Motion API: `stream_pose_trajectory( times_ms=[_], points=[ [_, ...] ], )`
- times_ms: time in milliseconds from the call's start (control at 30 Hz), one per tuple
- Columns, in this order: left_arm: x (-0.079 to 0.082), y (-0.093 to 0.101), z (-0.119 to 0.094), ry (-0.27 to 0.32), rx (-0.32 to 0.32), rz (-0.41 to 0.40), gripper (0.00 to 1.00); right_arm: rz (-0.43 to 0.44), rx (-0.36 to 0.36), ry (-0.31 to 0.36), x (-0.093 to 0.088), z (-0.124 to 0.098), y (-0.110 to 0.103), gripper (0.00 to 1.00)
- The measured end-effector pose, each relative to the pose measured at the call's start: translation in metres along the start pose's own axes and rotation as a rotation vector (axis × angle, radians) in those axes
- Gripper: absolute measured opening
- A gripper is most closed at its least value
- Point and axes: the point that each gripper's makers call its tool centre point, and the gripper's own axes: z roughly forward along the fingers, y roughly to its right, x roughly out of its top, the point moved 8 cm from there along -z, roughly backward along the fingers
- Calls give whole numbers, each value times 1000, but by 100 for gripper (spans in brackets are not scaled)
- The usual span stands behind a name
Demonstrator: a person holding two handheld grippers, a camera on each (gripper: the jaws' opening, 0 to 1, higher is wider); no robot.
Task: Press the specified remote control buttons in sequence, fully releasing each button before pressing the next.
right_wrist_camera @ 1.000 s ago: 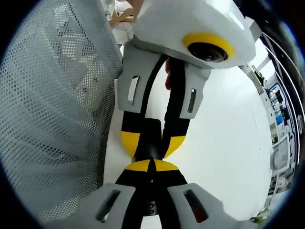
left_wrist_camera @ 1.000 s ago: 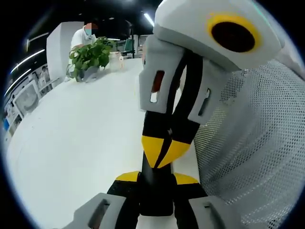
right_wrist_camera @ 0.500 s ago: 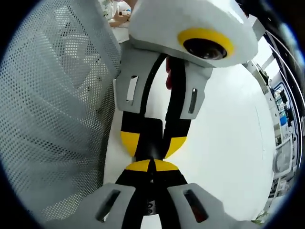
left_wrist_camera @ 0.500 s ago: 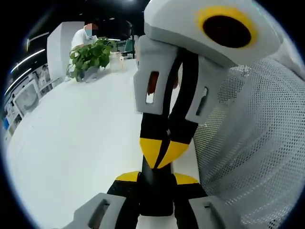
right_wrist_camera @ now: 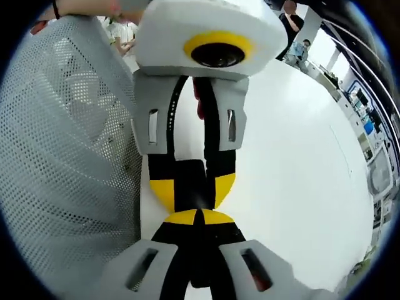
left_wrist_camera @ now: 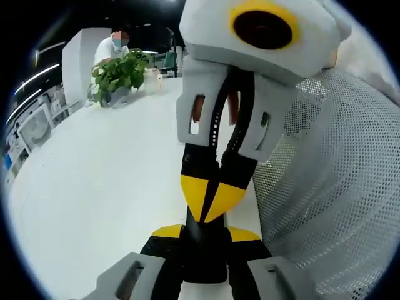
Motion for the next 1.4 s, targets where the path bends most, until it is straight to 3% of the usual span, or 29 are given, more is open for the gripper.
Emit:
stream_pose_trajectory(
  times_ms=[200, 467, 733, 833, 900, 1400],
  points=[
    [1, 0, 0, 0, 0, 1, 26, -49, -6, -9, 1, 0, -3, 0],
    [1, 1, 0, -3, 0, 2, 26, -130, -19, -74, 5, 0, -5, 0],
    [0, 0, 0, 4, -2, -9, 26, -95, -5, -85, 6, 1, -2, 0],
    [0, 0, 0, 6, 0, -11, 26, 22, 16, -40, 2, 1, 0, 0],
    [0, 0, 0, 5, 0, -9, 26, 30, 18, -36, 1, 0, 2, 0],
    [0, -1, -1, 0, 2, -3, 26, -45, -7, -52, 4, 0, -2, 0]
  ],
)
